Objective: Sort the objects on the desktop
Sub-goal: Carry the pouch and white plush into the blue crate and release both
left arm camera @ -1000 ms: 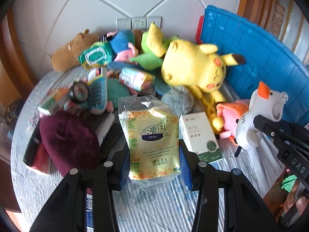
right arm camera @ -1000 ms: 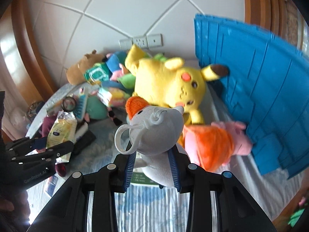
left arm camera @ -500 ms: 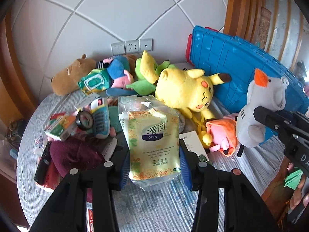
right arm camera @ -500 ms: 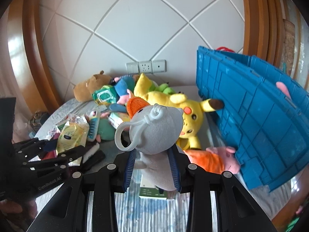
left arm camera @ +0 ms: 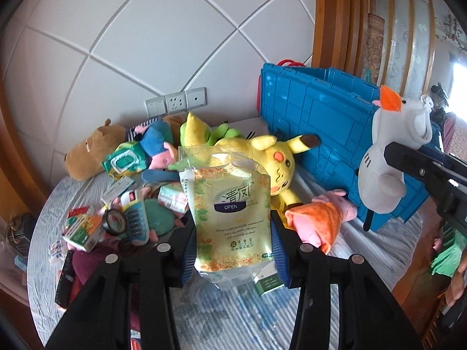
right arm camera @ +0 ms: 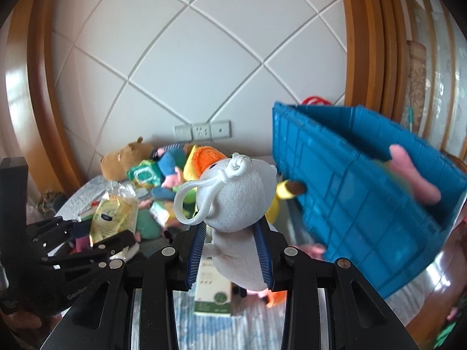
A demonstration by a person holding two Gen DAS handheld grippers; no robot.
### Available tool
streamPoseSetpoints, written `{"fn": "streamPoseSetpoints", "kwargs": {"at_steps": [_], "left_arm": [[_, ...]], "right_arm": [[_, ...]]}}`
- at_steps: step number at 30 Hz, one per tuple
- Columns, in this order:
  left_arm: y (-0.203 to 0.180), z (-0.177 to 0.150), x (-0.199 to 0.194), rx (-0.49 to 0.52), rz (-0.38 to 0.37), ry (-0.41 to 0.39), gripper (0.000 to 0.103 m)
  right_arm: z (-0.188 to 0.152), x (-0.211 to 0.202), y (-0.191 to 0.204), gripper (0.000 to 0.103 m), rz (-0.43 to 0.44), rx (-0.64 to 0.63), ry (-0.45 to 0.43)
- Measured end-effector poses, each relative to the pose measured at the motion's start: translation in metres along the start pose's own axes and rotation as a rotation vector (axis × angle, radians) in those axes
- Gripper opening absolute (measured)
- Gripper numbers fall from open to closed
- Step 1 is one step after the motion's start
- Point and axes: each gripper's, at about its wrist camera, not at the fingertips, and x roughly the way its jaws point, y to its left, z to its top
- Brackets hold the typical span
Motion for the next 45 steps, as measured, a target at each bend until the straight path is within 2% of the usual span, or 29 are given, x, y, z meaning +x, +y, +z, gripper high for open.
{"fn": "streamPoseSetpoints", "kwargs": {"at_steps": [6,13,19,25,32,37,42,43,44,45], "left_arm": [[-0.052,0.030,0.008,0.002,0.001,-0.048,0.044],[-0.142,0.085,0.025,-0.032,0.021,-0.107,0.044],[-0.222,0.139,0.040,-0.029,0.011,-0.132,0.044],[-0.292,0.177,0.064,0.022,-0.035,-0.117,0.044],[-0.347,0.181,0.105,0.082,-0.081,-0.023,0.044],[-0.359,0.176,0.127,0.093,-0.073,0.031,0.044],[-0.364,0.171,0.131,0.097,-0.069,0.047,0.044],[-0.364,0.171,0.132,0.097,-0.063,0.050,0.046],[-0.364,0.170,0.133,0.097,-0.058,0.054,0.055],[-0.364,0.170,0.133,0.097,-0.051,0.054,0.069]], "right_arm": [[0.030,-0.014,-0.062,0.033,0.034,-0.020,-0.072],[0.067,-0.028,-0.145,0.033,0.071,-0.050,-0.148],[0.095,-0.034,-0.234,0.033,0.032,-0.050,-0.171],[0.095,-0.022,-0.305,0.033,-0.017,-0.004,-0.138],[0.077,0.001,-0.360,0.033,-0.073,0.043,-0.058],[0.064,0.016,-0.386,0.033,-0.089,0.074,-0.006],[0.057,0.023,-0.396,0.033,-0.091,0.084,0.021],[0.056,0.025,-0.397,0.033,-0.091,0.084,0.026],[0.056,0.026,-0.397,0.033,-0.093,0.081,0.031],[0.055,0.027,-0.398,0.034,-0.094,0.078,0.036]]}}
